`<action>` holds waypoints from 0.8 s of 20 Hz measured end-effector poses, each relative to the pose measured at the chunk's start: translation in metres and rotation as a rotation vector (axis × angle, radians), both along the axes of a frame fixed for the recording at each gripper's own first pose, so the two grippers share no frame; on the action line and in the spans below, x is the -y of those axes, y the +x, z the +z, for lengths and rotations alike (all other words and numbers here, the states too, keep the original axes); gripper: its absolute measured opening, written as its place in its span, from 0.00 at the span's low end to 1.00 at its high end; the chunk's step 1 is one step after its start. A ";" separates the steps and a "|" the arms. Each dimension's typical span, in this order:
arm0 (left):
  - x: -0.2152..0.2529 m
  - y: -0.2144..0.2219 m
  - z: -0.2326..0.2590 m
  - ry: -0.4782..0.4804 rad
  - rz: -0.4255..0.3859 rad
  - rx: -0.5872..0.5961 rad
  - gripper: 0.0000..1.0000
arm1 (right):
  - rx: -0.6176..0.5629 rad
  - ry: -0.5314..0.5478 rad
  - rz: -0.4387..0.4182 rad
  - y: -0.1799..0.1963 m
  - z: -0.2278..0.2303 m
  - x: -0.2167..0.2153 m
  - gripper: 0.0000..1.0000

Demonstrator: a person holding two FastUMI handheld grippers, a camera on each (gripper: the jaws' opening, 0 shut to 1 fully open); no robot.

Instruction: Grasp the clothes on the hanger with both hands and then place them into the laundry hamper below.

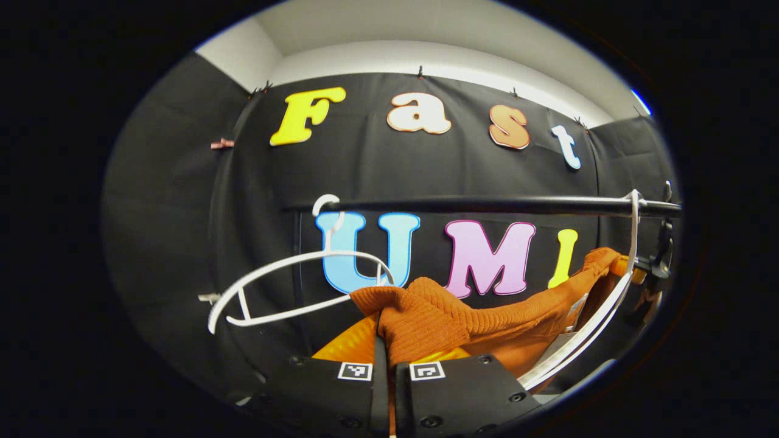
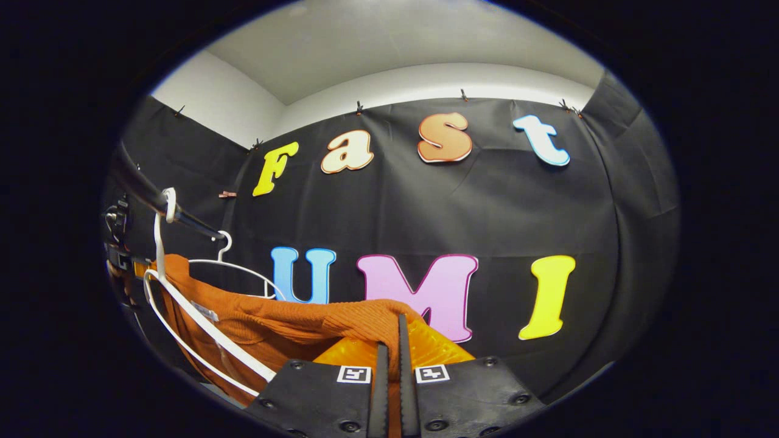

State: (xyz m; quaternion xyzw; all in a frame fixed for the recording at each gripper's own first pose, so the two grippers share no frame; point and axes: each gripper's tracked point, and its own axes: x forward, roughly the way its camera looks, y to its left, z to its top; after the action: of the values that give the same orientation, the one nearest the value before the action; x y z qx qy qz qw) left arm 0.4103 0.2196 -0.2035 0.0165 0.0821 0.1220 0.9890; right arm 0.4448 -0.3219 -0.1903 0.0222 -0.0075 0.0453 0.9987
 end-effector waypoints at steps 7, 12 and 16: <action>0.017 0.013 -0.005 -0.111 -0.200 0.031 0.08 | 0.009 0.136 0.069 0.011 0.002 0.010 0.16; 0.005 0.049 -0.030 -0.187 -0.281 -0.098 0.08 | -0.081 0.145 0.097 0.050 -0.043 0.016 0.12; -0.006 0.051 -0.059 -0.292 -0.293 -0.119 0.08 | -0.122 0.217 0.148 0.060 -0.072 0.012 0.12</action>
State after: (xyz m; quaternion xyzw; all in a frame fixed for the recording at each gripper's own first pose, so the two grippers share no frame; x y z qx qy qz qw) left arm 0.4616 0.2252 -0.2622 -0.1082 0.1537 -0.0374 0.9815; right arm 0.5050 -0.3339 -0.2626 0.1332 0.0502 0.1161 0.9830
